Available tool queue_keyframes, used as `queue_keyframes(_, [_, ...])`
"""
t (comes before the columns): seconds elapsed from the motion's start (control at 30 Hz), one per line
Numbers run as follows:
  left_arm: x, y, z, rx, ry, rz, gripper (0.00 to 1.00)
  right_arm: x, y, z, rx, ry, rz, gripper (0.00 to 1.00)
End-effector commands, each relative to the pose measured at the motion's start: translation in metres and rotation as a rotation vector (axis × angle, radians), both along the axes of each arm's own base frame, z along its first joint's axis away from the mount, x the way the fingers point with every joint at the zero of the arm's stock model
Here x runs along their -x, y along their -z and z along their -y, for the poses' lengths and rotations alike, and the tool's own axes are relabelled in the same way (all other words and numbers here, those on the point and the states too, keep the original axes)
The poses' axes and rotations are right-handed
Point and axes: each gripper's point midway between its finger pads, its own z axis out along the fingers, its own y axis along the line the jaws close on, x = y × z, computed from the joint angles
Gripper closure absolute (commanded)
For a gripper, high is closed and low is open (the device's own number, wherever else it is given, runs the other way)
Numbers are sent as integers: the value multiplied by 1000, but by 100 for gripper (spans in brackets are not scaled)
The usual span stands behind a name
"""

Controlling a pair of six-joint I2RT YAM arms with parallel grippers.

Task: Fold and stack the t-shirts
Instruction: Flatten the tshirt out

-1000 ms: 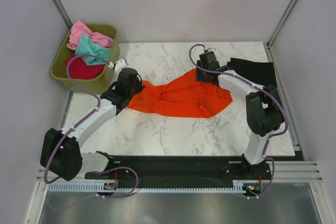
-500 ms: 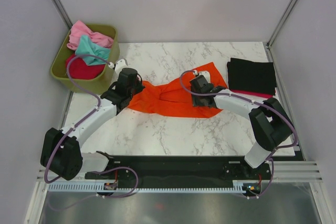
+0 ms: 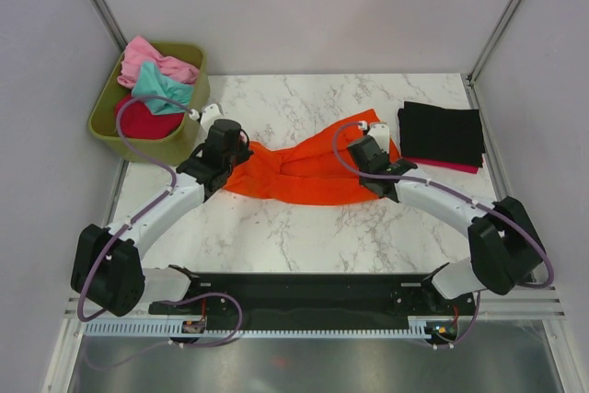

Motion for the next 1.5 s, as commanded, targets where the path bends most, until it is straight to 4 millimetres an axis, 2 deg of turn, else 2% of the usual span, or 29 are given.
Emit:
queue_keyframes(0.0, [-6, -6, -12, -14, -76, 34, 98, -9, -22, 37, -12, 175, 127, 100])
queue_keyframes(0.07, [-4, -6, -17, -8, -104, 26, 98, -9, -33, 51, -71, 236, 180, 100])
queue_keyframes(0.1, [-4, -7, -24, -7, -132, 27, 98, -3, -27, 61, -84, 264, 179, 100])
queue_keyframes(0.13, [-2, -7, -28, -5, -150, 24, 98, -7, -39, 73, -141, 310, 232, 99])
queue_keyframes(0.17, [1, -5, -32, 5, -174, 20, 98, -6, -40, 76, -182, 321, 245, 99])
queue_keyframes(0.2, [3, -12, -37, 12, -196, 42, 98, -3, -34, 86, -203, 349, 256, 95])
queue_keyframes(0.23, [5, -13, -40, 18, -210, 50, 98, -2, -42, 89, -240, 363, 287, 95])
queue_keyframes(0.3, [12, -17, -44, 40, -232, 71, 98, 2, -38, 93, -260, 379, 298, 92])
queue_keyframes(0.33, [13, -17, -46, 45, -234, 78, 98, 3, -42, 93, -277, 385, 314, 92])
queue_keyframes(0.47, [14, -24, -40, 53, -191, 116, 98, 3, -37, 85, -323, 363, 305, 87])
queue_keyframes(0.6, [9, -32, -25, 63, -100, 156, 98, 1, -36, 80, -350, 347, 307, 87])
queue_keyframes(0.8, [14, -47, -7, 51, 7, 215, 98, -1, -33, 67, -385, 279, 293, 94])
queue_keyframes(0.9, [17, -44, 2, 61, 45, 208, 97, 3, -30, 75, -395, 356, 296, 97])
queue_keyframes(0.97, [21, -30, 6, 68, 64, 143, 82, 8, -28, 88, -382, 417, 325, 95])
queue_keyframes(1.0, [23, -28, 6, 70, 59, 124, 64, 10, -37, 90, -406, 433, 361, 93])
queue_keyframes(1.03, [24, -24, 5, 73, 46, 104, 31, 12, -40, 95, -403, 451, 385, 92])
queue_keyframes(1.07, [28, -14, -8, 33, -6, 58, 19, 16, -39, 98, -404, 463, 395, 91])
queue_keyframes(1.13, [30, -16, -19, -5, -55, 47, 1, 20, -49, 103, -430, 486, 445, 90])
queue_keyframes(1.17, [31, -14, -29, -42, -93, 39, 0, 25, -47, 110, -417, 512, 458, 91])
queue_keyframes(1.23, [30, -12, -33, -56, -106, 33, 0, 31, -50, 118, -419, 547, 493, 89])
queue_keyframes(1.27, [27, -11, -29, -40, -92, 33, 0, 34, -47, 122, -413, 571, 499, 78])
queue_keyframes(1.37, [18, 9, -15, -29, -14, -30, 0, 33, -51, 123, -396, 559, 497, 50])
queue_keyframes(1.4, [11, 7, -11, -24, 0, -36, 1, 32, -51, 120, -391, 539, 486, 49])
queue_keyframes(1.43, [5, 26, -12, -45, 10, -90, 3, 29, -57, 115, -399, 508, 484, 48])
queue_keyframes(1.47, [3, 31, -7, -31, 40, -115, 5, 25, -63, 109, -378, 435, 484, 47])
